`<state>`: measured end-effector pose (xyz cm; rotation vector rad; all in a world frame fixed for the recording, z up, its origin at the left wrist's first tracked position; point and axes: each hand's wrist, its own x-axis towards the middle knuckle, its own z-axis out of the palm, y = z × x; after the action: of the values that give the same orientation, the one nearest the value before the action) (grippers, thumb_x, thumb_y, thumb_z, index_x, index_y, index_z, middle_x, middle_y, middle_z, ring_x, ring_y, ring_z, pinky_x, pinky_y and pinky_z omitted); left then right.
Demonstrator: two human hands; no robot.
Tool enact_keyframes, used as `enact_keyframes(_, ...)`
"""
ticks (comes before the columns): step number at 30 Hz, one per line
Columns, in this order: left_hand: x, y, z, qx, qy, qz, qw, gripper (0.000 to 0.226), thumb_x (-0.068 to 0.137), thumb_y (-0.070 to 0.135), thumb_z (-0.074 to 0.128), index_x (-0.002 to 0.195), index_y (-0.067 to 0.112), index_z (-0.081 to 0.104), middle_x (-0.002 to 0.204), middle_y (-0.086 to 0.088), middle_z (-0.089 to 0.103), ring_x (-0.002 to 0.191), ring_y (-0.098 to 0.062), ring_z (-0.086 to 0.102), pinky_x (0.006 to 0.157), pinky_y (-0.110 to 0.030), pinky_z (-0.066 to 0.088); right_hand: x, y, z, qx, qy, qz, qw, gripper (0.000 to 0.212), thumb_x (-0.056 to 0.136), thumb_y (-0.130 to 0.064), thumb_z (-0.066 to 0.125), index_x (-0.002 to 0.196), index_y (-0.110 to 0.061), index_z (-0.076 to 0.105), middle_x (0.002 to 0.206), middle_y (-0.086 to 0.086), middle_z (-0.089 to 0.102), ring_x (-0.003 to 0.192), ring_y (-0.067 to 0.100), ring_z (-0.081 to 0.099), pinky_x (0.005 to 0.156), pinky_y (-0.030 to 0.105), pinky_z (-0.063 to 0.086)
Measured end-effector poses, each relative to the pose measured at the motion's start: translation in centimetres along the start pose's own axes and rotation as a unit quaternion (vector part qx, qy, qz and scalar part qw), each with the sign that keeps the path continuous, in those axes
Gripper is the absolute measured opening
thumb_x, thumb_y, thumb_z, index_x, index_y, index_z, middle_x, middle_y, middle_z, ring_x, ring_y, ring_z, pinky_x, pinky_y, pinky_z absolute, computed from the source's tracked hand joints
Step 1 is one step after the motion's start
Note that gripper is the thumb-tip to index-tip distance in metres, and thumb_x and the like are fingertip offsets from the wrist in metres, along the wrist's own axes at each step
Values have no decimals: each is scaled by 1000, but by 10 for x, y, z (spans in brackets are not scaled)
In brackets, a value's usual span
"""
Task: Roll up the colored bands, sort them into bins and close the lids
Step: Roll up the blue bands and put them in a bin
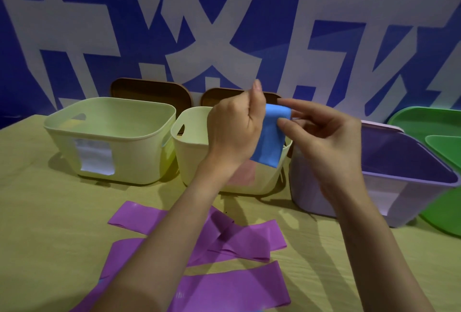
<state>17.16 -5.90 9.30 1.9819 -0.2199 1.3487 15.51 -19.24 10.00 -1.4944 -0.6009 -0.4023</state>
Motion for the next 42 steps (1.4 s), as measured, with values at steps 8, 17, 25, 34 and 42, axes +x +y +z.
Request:
enact_keyframes(8, 6, 4, 1, -98, -50, -146, 983, 55, 102, 30, 32, 48, 23, 39, 44, 9, 42, 45, -8, 44, 47, -30, 31, 1, 5, -2, -161, -16, -115, 980, 32, 88, -10, 68, 119, -18, 64, 94, -5, 67, 83, 8, 63, 69, 22, 53)
enact_keyframes(17, 16, 13, -10, -173, -141, -347, 911, 27, 97, 25, 38, 76, 10, 48, 70, -10, 46, 67, -21, 45, 64, -35, 35, 1, 11, 3, -198, -43, -199, 959, 36, 85, -2, 69, 119, -13, 66, 114, 1, 58, 101, 7, 58, 80, 16, 50)
enact_keyframes(25, 14, 12, -10, -197, -193, -401, 874, 35, 96, 41, 44, 82, 13, 59, 72, -5, 56, 65, -16, 53, 62, -29, 39, 3, 16, -3, -228, -58, -186, 954, 36, 87, -8, 67, 121, -16, 64, 99, -2, 58, 86, 10, 59, 77, 21, 51)
enact_keyframes(34, 2, 4, -5, -51, -62, -60, 995, 42, 99, 34, 36, 57, 31, 39, 50, 13, 42, 52, -2, 50, 48, -12, 32, 5, 18, -6, -226, -24, -127, 966, 26, 91, -19, 64, 116, -14, 68, 94, 0, 64, 83, 10, 61, 77, 26, 52)
enact_keyframes(42, -1, 1, 0, -38, -33, -74, 996, 47, 97, 37, 29, 52, 31, 40, 46, 14, 42, 51, 2, 54, 44, -10, 34, 3, 9, -4, -167, -26, -110, 979, 11, 95, -22, 59, 101, -21, 69, 88, 0, 69, 80, 15, 64, 74, 37, 53)
